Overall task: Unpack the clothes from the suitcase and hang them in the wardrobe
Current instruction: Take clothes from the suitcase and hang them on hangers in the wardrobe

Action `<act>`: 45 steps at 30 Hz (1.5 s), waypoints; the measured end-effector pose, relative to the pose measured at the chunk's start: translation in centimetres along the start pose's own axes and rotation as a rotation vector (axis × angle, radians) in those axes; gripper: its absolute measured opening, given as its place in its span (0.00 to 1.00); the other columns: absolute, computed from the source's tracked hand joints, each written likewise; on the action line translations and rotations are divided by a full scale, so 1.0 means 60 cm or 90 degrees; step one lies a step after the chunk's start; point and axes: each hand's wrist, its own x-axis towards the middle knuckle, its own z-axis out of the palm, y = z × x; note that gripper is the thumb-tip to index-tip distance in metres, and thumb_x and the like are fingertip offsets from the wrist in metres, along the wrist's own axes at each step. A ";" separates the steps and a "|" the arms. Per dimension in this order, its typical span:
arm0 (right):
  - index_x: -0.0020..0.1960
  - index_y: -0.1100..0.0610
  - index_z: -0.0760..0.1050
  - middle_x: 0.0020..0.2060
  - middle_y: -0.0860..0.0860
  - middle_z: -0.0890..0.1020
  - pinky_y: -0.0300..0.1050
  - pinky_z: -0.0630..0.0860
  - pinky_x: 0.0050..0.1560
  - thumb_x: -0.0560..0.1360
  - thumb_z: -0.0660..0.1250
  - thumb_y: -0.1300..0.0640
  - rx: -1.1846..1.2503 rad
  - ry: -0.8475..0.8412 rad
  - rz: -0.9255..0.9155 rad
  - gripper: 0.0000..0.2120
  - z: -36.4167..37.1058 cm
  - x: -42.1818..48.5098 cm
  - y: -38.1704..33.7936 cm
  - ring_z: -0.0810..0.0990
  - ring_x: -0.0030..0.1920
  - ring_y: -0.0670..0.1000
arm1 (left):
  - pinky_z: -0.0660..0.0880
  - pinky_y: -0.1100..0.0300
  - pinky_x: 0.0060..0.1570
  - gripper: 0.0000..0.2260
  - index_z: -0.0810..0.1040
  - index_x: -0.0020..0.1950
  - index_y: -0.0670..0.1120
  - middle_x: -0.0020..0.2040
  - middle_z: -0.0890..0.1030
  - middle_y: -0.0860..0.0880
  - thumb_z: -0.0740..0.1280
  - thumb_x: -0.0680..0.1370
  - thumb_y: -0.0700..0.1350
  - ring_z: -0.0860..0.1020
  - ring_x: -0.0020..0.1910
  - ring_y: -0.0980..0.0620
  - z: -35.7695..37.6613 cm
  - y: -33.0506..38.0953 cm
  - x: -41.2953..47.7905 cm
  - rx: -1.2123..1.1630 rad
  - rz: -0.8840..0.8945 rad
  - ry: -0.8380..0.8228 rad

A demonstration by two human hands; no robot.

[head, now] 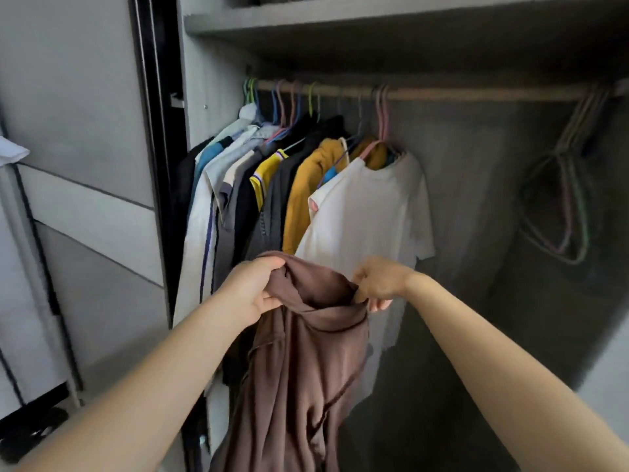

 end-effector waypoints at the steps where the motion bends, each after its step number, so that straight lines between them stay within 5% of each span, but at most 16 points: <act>1: 0.48 0.64 0.80 0.38 0.58 0.83 0.47 0.81 0.43 0.74 0.69 0.62 0.003 0.026 0.009 0.05 -0.025 -0.003 0.003 0.82 0.37 0.55 | 0.74 0.54 0.39 0.11 0.74 0.63 0.44 0.56 0.78 0.44 0.64 0.80 0.42 0.77 0.42 0.49 0.023 0.017 0.004 0.002 0.016 -0.014; 6: 0.49 0.63 0.78 0.45 0.58 0.83 0.49 0.82 0.46 0.74 0.69 0.60 0.013 0.322 0.048 0.07 -0.177 -0.021 0.017 0.83 0.46 0.57 | 0.72 0.52 0.48 0.18 0.69 0.71 0.44 0.67 0.74 0.43 0.63 0.81 0.41 0.75 0.54 0.47 0.144 0.091 0.035 -0.020 0.080 -0.052; 11: 0.62 0.59 0.74 0.59 0.57 0.79 0.50 0.75 0.54 0.77 0.63 0.63 -0.271 0.592 0.200 0.14 -0.291 -0.054 0.047 0.78 0.60 0.59 | 0.74 0.52 0.44 0.20 0.68 0.71 0.46 0.65 0.75 0.44 0.64 0.80 0.42 0.75 0.55 0.47 0.209 0.103 0.048 -0.024 0.082 -0.075; 13: 0.64 0.59 0.75 0.60 0.56 0.79 0.50 0.75 0.51 0.78 0.60 0.66 -0.400 0.572 0.299 0.15 -0.309 -0.057 0.078 0.78 0.61 0.58 | 0.74 0.53 0.40 0.20 0.67 0.72 0.47 0.62 0.76 0.45 0.64 0.80 0.42 0.75 0.54 0.47 0.216 0.097 0.050 -0.017 0.075 -0.081; 18: 0.63 0.60 0.77 0.59 0.59 0.78 0.49 0.72 0.35 0.78 0.55 0.69 -0.540 0.495 0.472 0.18 -0.321 -0.032 0.146 0.76 0.58 0.63 | 0.74 0.51 0.48 0.20 0.68 0.72 0.44 0.63 0.75 0.44 0.63 0.80 0.39 0.74 0.60 0.46 0.213 0.098 0.053 -0.019 0.079 -0.067; 21: 0.62 0.61 0.77 0.59 0.58 0.80 0.49 0.73 0.32 0.78 0.56 0.70 -0.543 0.501 0.482 0.18 -0.337 -0.024 0.161 0.78 0.56 0.62 | 0.73 0.51 0.48 0.18 0.69 0.70 0.42 0.61 0.75 0.43 0.63 0.80 0.38 0.74 0.55 0.46 0.207 0.107 0.057 -0.020 0.095 -0.072; 26: 0.61 0.60 0.78 0.56 0.55 0.81 0.46 0.72 0.30 0.77 0.56 0.70 -0.551 0.499 0.500 0.18 -0.349 -0.024 0.164 0.81 0.52 0.59 | 0.72 0.51 0.50 0.17 0.70 0.70 0.41 0.65 0.74 0.42 0.62 0.81 0.37 0.74 0.61 0.44 0.193 0.108 0.058 -0.030 0.098 -0.067; 31: 0.61 0.60 0.78 0.57 0.55 0.81 0.44 0.68 0.25 0.78 0.55 0.71 -0.568 0.518 0.466 0.18 -0.352 -0.017 0.166 0.81 0.53 0.58 | 0.72 0.51 0.48 0.18 0.70 0.70 0.41 0.58 0.75 0.43 0.62 0.80 0.38 0.74 0.53 0.46 0.178 0.108 0.064 -0.029 0.105 -0.061; 35: 0.63 0.59 0.77 0.59 0.55 0.80 0.47 0.75 0.38 0.79 0.59 0.66 -0.464 0.579 0.424 0.15 -0.367 -0.026 0.142 0.79 0.58 0.57 | 0.72 0.51 0.47 0.18 0.70 0.70 0.42 0.58 0.75 0.43 0.63 0.80 0.38 0.74 0.52 0.45 0.173 0.106 0.073 -0.007 0.114 -0.040; 39: 0.66 0.64 0.74 0.63 0.59 0.77 0.52 0.76 0.58 0.78 0.62 0.60 -0.066 0.666 0.339 0.18 -0.385 -0.033 0.120 0.76 0.64 0.60 | 0.74 0.51 0.45 0.15 0.74 0.66 0.41 0.48 0.77 0.44 0.65 0.79 0.41 0.76 0.42 0.46 0.161 0.105 0.079 0.019 0.114 -0.014; 42: 0.65 0.65 0.74 0.62 0.61 0.78 0.52 0.75 0.59 0.78 0.62 0.60 0.145 0.753 0.233 0.17 -0.378 -0.026 0.098 0.77 0.63 0.62 | 0.76 0.50 0.51 0.14 0.75 0.62 0.39 0.45 0.79 0.41 0.67 0.78 0.42 0.78 0.46 0.41 0.141 0.104 0.081 0.031 0.116 0.009; 45: 0.64 0.66 0.75 0.61 0.63 0.79 0.51 0.74 0.60 0.78 0.63 0.57 0.318 0.784 0.162 0.18 -0.341 -0.007 0.084 0.77 0.63 0.62 | 0.74 0.51 0.53 0.15 0.75 0.62 0.39 0.53 0.80 0.40 0.68 0.78 0.43 0.78 0.50 0.41 0.116 0.101 0.077 0.033 0.123 0.023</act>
